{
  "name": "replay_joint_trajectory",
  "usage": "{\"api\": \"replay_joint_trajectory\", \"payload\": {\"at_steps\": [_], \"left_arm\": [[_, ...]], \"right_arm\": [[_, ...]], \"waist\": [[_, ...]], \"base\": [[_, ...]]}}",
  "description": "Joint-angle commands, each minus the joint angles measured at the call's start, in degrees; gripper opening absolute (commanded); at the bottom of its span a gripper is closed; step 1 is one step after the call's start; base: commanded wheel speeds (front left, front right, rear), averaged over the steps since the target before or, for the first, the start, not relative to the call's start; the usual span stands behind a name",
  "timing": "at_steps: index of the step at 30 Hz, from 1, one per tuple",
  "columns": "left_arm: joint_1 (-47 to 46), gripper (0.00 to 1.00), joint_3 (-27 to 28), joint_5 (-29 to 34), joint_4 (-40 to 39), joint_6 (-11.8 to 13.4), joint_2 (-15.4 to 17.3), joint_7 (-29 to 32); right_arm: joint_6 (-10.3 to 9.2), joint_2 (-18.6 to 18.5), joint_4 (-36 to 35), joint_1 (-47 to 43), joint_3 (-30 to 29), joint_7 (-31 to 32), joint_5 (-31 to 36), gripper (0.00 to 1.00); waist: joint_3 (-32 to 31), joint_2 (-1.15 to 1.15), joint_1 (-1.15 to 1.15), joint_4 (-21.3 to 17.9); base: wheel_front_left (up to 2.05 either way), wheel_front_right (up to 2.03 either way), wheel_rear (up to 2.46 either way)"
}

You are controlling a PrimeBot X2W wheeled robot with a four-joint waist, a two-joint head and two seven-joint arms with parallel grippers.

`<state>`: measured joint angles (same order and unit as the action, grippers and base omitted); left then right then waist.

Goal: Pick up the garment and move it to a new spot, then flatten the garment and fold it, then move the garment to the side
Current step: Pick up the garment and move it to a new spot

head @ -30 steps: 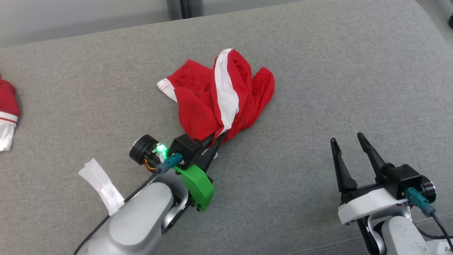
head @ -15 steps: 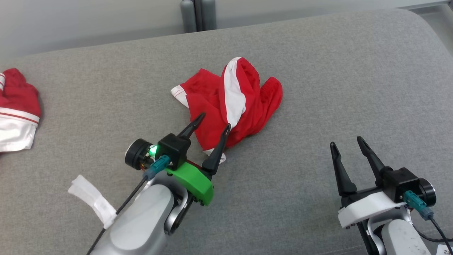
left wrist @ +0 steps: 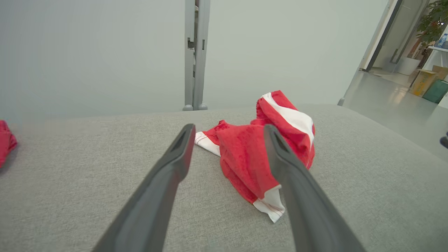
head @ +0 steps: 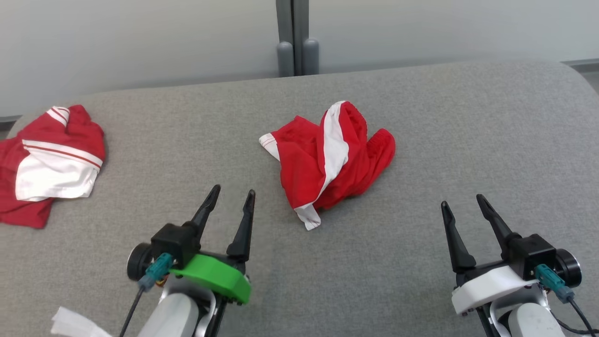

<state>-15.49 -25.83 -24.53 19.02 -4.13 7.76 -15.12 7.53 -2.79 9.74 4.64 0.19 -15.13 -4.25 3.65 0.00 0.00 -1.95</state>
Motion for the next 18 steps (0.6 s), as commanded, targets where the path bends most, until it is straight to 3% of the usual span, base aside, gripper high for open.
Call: {"api": "replay_joint_trajectory", "payload": {"at_steps": [1,10,18], "left_arm": [[2.3,1.0,1.6,0.6,-0.5,-0.3,-0.3,0.0],[12.1,1.0,13.1,2.6,-3.3,-1.0,-2.7,0.0],[17.5,1.0,17.8,4.5,-4.3,-2.2,-4.3,0.0]], "right_arm": [[-0.08,-0.2,0.2,-1.2,-0.1,0.0,0.3,1.0],[-0.08,-0.2,-0.1,-3.5,0.0,0.0,-0.6,1.0],[-0.08,-0.2,0.6,-5.3,-0.8,0.0,-2.2,1.0]], "waist": [[-2.0,0.0,0.0,1.8],[-3.3,0.0,0.0,3.1],[-3.4,0.0,0.0,3.3]], "base": [[0.0,0.0,0.0],[0.0,0.0,0.0],[0.0,0.0,0.0]]}}
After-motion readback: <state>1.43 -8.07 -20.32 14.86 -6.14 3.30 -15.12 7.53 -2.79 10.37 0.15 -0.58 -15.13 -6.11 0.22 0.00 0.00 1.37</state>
